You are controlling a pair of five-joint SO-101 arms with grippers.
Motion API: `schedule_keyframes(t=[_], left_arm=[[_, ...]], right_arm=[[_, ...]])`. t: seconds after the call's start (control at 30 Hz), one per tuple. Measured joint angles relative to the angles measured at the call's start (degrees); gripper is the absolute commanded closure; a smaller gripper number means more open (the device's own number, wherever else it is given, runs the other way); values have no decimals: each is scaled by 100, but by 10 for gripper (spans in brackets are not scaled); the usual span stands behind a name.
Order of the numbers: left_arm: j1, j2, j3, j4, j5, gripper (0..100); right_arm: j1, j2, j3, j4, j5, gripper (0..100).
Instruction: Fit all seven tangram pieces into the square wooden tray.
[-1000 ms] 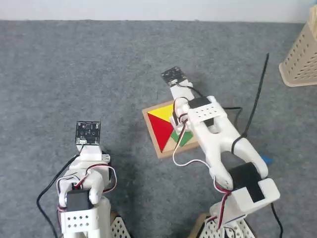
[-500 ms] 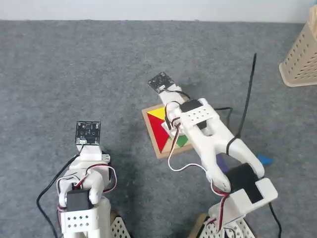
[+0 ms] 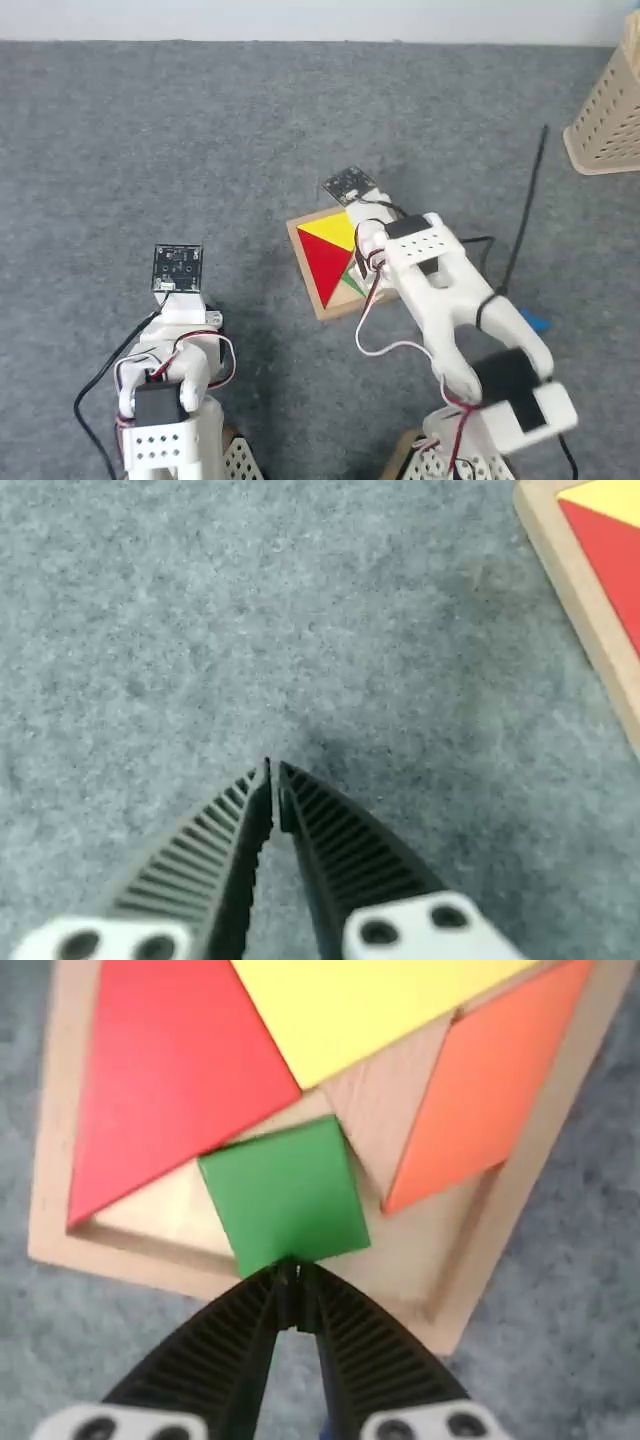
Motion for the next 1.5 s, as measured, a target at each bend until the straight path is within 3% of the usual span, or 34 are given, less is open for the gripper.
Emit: schedule_keyframes(t=[0.5,0.77,1.0,1.23,1.37,1.5], left_arm=[[0,0,0,0,0,988],[0,0,0,0,0,988],[0,0,0,0,0,988],[0,0,0,0,0,988],[0,0,0,0,0,988],[0,0,0,0,0,988]], right_arm=[[237,791,-976,-18,9,992],[492,-545,-967,1029,-334,989],[1451,-1451,-730,2435,26,939],[2875,-1486,448,2066,721,914],[2725,-1486,501,2004,1002,913],[1952,-1565,536,2075,1002,913]])
